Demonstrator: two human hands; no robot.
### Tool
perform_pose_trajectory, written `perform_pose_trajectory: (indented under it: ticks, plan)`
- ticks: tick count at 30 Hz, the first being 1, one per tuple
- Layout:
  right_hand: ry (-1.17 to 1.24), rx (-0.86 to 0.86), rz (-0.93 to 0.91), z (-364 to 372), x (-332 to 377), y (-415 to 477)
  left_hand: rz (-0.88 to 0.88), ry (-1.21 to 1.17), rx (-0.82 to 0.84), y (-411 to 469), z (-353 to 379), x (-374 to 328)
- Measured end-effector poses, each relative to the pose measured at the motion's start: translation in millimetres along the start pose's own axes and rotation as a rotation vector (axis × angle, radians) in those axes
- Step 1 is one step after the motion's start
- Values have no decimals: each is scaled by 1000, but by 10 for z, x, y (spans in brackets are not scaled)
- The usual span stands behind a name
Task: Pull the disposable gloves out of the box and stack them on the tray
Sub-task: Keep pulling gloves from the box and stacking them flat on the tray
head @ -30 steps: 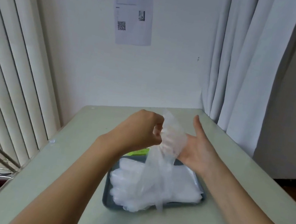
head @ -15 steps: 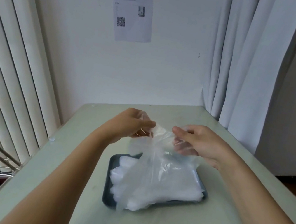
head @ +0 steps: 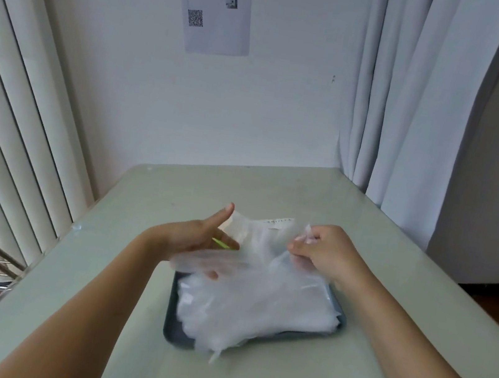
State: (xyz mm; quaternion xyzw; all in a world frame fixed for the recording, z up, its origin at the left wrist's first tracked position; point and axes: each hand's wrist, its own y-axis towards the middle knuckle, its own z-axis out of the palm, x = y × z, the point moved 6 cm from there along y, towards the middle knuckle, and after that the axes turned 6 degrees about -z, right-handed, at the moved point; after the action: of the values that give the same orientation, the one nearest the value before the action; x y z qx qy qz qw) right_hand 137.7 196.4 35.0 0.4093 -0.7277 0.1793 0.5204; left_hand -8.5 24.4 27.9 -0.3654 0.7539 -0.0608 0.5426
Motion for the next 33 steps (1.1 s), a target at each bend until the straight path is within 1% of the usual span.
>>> perform_pose_trajectory:
  ticks: [1, 3, 5, 6, 8, 11, 14, 17, 19, 20, 21, 23, 25, 27, 30, 33]
  plan:
    - [-41, -4, 23, 12, -97, 9, -12, -23, 90, 20, 34, 54]
    - [-99, -1, 64, 40, -265, 20, -28, 36, 215, 58, 97, 126]
    - [-116, -5, 106, 54, -391, 33, -53, 162, 275, 74, 194, 157]
    - [-124, -13, 124, 50, -434, 30, -65, 232, 261, 87, 220, 160]
    - [-151, -25, 145, 31, -521, 45, -60, 327, 164, 158, 219, 132]
    - [-223, -17, 165, 16, -630, 27, -8, 394, -56, 256, 130, 72]
    - [-270, -11, 190, 17, -693, -3, 15, 511, -227, 315, 41, 52]
    - [-264, -19, 233, 19, -719, 10, -72, 709, -360, 308, -18, 65]
    - [-279, -5, 243, 31, -710, 14, -149, 861, -480, 215, -23, 26]
    - [-286, -2, 241, 31, -705, 17, -157, 926, -550, 161, -4, -24]
    - [-287, 2, 242, 35, -705, 15, -135, 959, -614, 116, 32, -80]
    - [-279, -1, 239, 31, -700, 13, -18, 940, -695, 71, 168, -201]
    - [-281, 10, 247, 38, -699, 11, 139, 882, -669, 71, 378, -268]
    - [-287, 19, 244, 49, -695, 17, 226, 923, -558, 116, 635, -270]
    - [-328, 16, 237, 56, -699, 30, 209, 1012, -415, 221, 942, -140]
    - [-353, 18, 237, 57, -704, 37, 164, 1026, -315, 325, 1099, 30]
